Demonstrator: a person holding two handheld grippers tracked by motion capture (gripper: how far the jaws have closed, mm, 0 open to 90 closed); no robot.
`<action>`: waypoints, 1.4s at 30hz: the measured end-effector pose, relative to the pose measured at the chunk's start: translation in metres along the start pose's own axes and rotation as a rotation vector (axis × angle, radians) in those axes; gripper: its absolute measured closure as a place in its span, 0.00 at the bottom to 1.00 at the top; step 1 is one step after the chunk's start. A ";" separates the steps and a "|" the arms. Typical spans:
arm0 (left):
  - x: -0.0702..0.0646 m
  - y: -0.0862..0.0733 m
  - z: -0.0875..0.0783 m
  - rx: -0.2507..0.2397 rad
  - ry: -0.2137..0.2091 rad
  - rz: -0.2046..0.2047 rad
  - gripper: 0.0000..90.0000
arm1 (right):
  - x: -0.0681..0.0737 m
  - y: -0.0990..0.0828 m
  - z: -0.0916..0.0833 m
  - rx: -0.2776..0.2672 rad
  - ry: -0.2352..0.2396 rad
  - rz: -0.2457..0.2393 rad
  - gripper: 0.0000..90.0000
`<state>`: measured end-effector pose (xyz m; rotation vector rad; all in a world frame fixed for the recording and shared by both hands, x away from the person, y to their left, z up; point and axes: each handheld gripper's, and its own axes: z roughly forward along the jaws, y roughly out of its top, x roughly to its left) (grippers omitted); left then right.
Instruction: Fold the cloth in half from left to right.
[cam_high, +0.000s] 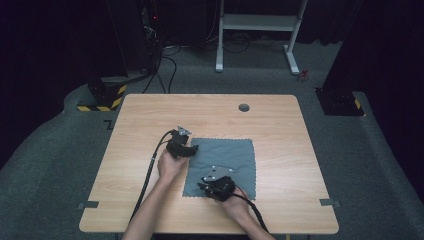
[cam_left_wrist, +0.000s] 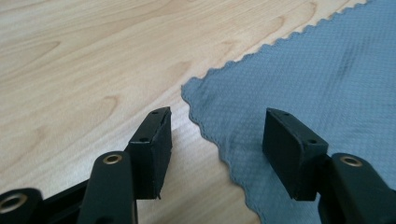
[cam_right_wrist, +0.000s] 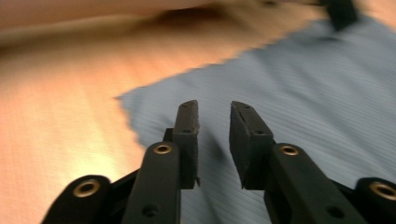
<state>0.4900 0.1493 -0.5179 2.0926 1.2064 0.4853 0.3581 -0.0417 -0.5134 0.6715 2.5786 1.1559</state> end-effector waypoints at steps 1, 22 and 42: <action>0.000 0.000 0.000 0.000 0.000 0.000 0.46 | 0.000 0.000 0.000 0.000 0.000 0.000 0.80; 0.014 0.017 0.009 0.051 0.031 -0.053 0.50 | 0.052 0.015 0.032 0.016 0.048 -0.078 0.76; 0.010 0.015 0.014 -0.016 -0.001 -0.084 0.98 | 0.064 0.014 0.030 0.027 -0.045 -0.145 1.00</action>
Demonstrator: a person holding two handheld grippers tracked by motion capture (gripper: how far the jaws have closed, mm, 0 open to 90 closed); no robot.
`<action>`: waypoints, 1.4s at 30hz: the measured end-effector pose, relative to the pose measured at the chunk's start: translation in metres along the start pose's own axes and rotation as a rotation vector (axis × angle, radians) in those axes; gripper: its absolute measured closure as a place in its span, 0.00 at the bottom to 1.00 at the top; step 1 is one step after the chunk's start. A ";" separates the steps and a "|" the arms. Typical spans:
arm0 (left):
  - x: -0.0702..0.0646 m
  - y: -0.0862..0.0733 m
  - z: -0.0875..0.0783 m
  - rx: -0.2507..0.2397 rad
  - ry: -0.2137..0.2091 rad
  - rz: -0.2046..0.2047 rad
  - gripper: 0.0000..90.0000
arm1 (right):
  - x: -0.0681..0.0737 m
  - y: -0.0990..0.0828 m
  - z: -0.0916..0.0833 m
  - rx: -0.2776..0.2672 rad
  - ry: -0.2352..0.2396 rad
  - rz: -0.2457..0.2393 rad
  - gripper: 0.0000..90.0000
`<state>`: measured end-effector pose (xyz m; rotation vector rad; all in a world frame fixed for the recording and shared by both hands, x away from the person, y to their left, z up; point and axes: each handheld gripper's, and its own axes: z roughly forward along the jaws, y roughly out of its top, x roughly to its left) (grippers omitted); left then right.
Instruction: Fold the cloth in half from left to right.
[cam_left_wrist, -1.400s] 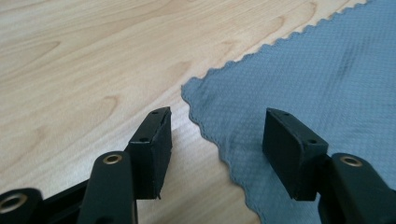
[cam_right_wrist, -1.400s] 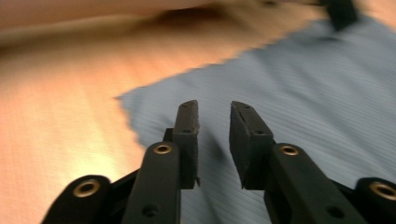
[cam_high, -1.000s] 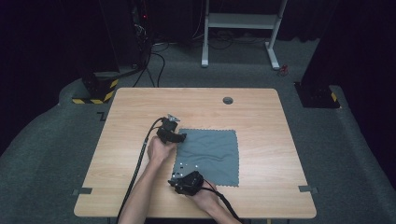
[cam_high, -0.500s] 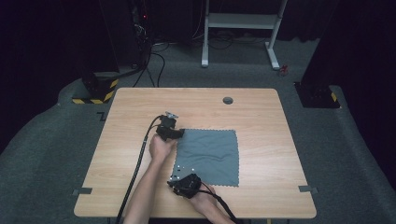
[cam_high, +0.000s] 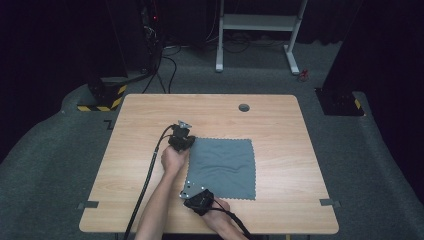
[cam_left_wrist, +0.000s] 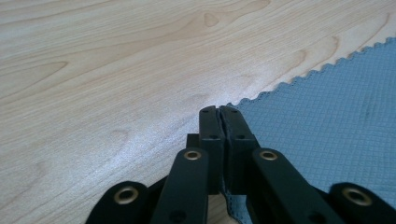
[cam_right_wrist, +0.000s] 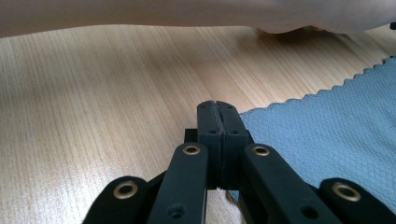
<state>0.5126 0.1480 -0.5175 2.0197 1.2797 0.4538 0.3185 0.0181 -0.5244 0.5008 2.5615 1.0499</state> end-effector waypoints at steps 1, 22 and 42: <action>0.001 0.000 0.000 0.001 -0.009 -0.008 0.99 | 0.000 0.000 0.000 -0.002 -0.005 -0.009 1.00; 0.012 0.008 -0.023 0.002 -0.050 0.009 1.00 | -0.002 0.006 -0.016 -0.075 0.048 0.012 1.00; 0.031 0.011 -0.048 0.004 -0.053 0.022 1.00 | -0.002 0.025 -0.020 -0.131 0.136 0.048 1.00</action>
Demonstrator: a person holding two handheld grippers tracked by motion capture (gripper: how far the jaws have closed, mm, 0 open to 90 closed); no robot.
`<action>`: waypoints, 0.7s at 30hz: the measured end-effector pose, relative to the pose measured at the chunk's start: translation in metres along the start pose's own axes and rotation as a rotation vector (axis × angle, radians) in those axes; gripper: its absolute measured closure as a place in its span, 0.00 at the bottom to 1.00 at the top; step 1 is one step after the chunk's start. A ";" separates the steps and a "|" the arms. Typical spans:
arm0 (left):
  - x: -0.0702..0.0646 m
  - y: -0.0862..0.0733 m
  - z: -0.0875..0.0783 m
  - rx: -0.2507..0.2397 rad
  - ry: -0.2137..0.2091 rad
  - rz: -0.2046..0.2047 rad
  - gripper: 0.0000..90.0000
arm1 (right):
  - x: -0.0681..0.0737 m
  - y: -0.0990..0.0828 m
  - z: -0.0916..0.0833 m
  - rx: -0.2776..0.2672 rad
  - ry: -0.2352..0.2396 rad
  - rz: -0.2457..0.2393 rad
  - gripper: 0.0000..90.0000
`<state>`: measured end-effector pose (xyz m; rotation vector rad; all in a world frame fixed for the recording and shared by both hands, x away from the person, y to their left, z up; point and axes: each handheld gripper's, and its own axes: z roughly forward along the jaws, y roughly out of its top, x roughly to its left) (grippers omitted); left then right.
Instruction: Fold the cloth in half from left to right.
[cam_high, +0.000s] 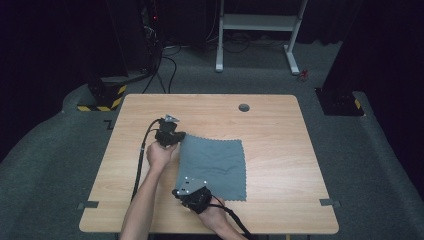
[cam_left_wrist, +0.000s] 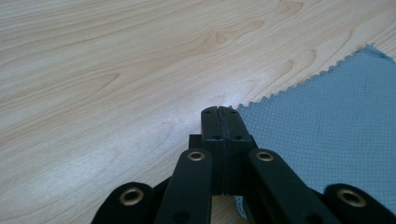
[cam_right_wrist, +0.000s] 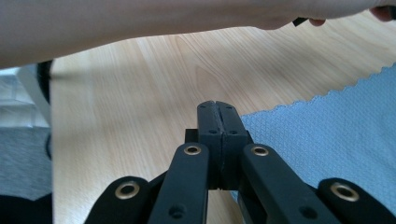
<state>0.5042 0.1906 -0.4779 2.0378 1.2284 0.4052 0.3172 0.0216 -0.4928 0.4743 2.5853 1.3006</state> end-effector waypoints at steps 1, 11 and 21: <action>0.001 0.000 -0.002 0.002 -0.001 -0.007 1.00 | -0.001 0.001 0.001 -0.005 0.013 0.007 1.00; 0.001 0.004 -0.009 -0.019 -0.001 -0.012 1.00 | -0.002 0.003 -0.005 -0.018 0.020 0.008 1.00; -0.037 0.023 0.018 0.006 -0.013 0.069 1.00 | -0.012 -0.019 -0.032 -0.029 -0.052 0.030 1.00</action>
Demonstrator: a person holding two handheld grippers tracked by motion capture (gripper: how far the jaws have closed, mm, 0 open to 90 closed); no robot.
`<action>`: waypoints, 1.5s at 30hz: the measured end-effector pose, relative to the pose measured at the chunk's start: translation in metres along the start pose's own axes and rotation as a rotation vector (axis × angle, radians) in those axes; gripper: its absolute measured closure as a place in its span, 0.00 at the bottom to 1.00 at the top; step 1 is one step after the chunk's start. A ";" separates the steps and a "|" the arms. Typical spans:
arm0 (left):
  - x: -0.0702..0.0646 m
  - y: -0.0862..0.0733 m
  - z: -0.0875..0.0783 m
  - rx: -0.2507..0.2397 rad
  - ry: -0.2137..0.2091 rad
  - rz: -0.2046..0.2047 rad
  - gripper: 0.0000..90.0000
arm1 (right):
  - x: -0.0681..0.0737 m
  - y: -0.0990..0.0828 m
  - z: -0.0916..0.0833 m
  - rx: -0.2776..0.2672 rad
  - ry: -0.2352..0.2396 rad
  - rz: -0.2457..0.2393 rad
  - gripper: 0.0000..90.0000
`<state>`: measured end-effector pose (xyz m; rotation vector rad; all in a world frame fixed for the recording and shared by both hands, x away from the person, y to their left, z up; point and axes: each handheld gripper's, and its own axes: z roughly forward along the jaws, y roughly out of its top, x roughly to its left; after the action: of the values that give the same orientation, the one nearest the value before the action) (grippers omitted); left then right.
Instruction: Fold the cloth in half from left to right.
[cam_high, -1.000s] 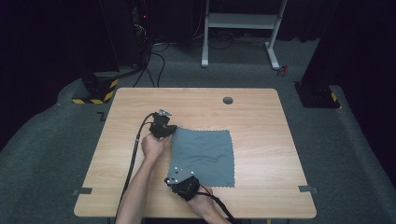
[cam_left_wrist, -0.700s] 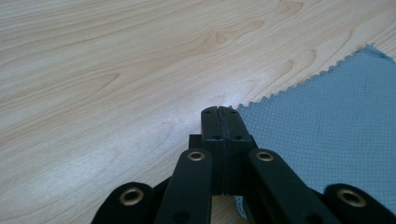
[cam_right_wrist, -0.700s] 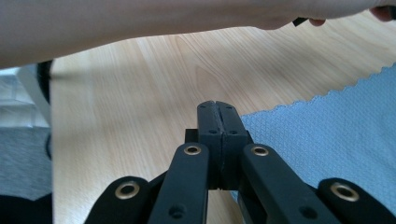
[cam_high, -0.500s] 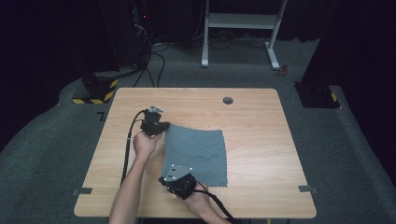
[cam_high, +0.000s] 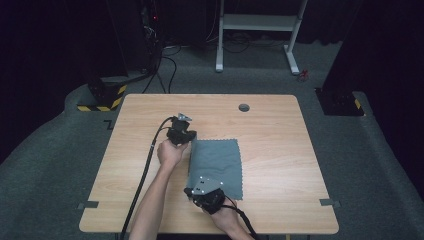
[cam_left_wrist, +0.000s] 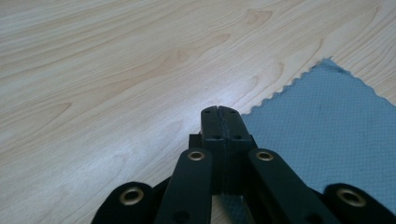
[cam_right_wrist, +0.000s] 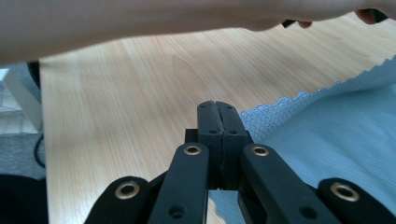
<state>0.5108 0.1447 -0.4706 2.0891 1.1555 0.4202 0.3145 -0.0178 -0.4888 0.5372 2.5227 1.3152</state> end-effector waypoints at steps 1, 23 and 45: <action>-0.001 0.001 0.000 -0.004 -0.002 -0.001 1.00 | -0.001 -0.001 -0.002 -0.003 -0.007 -0.003 1.00; -0.039 0.019 0.026 0.007 0.009 0.059 1.00 | -0.025 -0.048 -0.042 0.002 -0.090 0.077 1.00; -0.066 0.033 0.034 -0.012 -0.030 0.089 1.00 | -0.037 -0.072 -0.071 -0.003 -0.119 0.137 1.00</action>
<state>0.5142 0.0637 -0.4676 2.1352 1.0430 0.4349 0.3058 -0.1238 -0.5060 0.7758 2.4242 1.2905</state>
